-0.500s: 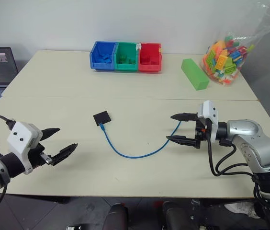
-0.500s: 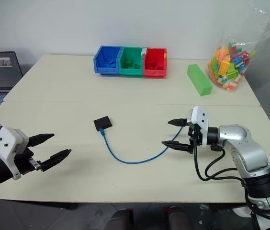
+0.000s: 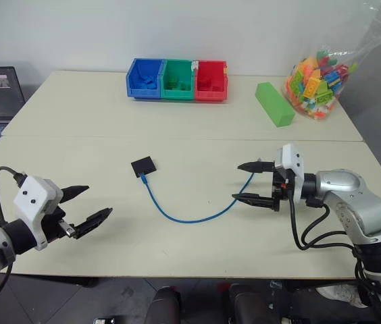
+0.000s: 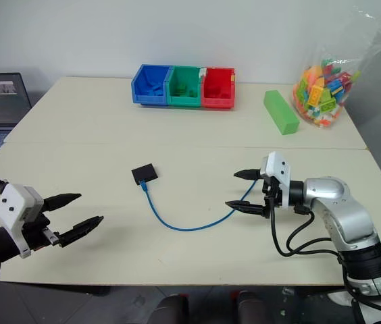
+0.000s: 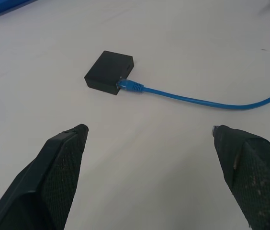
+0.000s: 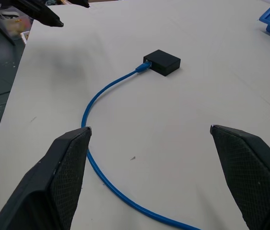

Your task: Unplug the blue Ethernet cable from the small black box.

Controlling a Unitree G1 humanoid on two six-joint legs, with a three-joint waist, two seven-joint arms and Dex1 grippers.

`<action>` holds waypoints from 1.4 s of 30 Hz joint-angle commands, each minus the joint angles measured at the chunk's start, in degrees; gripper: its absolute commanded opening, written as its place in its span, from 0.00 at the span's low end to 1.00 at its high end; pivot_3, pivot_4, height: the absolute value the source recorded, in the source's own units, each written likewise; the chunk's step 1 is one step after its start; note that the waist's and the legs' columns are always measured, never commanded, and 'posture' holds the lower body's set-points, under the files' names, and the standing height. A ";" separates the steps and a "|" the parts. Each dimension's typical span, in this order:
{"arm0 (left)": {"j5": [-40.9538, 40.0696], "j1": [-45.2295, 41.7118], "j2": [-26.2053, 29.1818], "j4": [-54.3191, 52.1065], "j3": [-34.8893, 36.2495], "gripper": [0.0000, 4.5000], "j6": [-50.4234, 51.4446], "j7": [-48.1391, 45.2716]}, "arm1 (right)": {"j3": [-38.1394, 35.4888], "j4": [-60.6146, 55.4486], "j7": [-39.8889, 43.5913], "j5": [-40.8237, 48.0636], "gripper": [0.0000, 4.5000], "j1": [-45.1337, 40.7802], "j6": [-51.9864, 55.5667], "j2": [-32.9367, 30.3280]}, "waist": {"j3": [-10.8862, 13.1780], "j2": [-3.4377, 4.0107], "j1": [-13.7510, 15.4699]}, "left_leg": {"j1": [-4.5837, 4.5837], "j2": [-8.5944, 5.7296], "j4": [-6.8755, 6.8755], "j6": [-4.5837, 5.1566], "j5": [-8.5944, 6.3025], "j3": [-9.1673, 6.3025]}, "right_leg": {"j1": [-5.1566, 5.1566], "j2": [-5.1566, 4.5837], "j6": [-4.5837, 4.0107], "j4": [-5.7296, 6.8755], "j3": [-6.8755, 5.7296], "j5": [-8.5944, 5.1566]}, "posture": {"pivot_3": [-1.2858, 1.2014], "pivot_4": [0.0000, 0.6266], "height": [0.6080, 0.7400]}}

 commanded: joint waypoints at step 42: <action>3.73 -4.50 4.49 12.94 -2.01 1.00 -10.24 -12.29 | 19.63 36.68 -30.88 -28.53 0.12 -17.23 -2.25 43.52 | -0.08 -0.14 -0.52 | -0.09 0.12 -0.13 -0.02 0.00 0.06 | -0.35 0.03 -0.31 0.17 -0.05 0.15 | 0.52 0.24 1.00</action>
